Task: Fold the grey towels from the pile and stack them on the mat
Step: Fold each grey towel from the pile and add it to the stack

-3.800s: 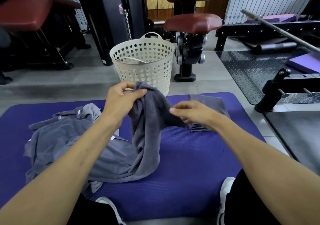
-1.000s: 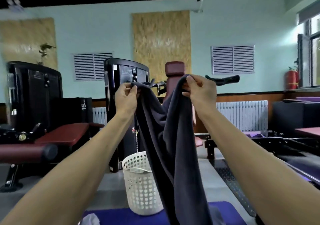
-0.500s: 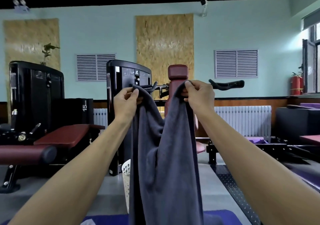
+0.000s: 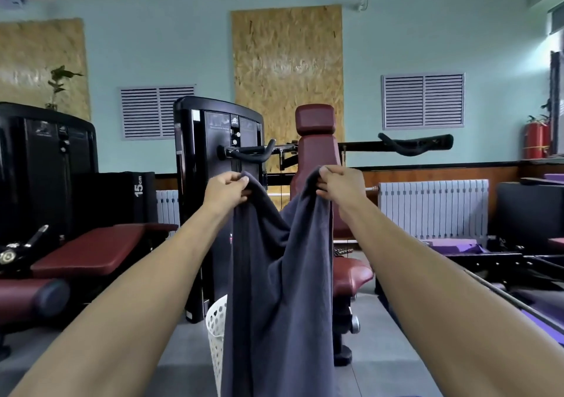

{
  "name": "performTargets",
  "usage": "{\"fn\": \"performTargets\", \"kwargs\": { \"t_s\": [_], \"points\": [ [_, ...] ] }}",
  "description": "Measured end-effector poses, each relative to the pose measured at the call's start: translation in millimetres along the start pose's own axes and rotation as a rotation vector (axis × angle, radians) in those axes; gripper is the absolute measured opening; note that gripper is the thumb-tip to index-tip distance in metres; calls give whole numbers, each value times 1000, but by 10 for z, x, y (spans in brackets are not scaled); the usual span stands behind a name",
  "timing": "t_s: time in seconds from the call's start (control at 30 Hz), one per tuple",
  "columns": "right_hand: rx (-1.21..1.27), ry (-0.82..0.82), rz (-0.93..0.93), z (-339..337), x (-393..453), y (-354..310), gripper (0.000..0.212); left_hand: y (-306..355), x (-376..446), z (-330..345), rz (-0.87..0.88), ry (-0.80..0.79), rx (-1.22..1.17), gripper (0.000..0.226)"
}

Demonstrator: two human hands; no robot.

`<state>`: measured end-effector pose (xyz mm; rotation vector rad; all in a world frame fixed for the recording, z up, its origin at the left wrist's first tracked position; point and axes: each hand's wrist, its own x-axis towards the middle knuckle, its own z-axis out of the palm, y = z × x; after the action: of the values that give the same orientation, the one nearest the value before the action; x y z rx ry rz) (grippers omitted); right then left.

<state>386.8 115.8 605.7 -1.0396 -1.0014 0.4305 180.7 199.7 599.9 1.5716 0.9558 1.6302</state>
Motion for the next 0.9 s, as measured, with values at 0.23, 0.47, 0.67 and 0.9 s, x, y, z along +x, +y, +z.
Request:
{"fn": "performTargets", "kwargs": {
  "t_s": [0.23,0.47,0.67,0.9],
  "points": [
    [63,19,-126,131,425,201,17,-79,508,61,62,77,-146,10],
    [49,36,-130,99,417,178,18,-126,438,-36,107,75,-124,12],
    [-98,23,-128,-42,79,81,14,6,56,-179,93,46,203,16],
    [-326,-12,-139,-419,-808,133,25,58,-818,-456,80,45,361,8]
  ]
}}
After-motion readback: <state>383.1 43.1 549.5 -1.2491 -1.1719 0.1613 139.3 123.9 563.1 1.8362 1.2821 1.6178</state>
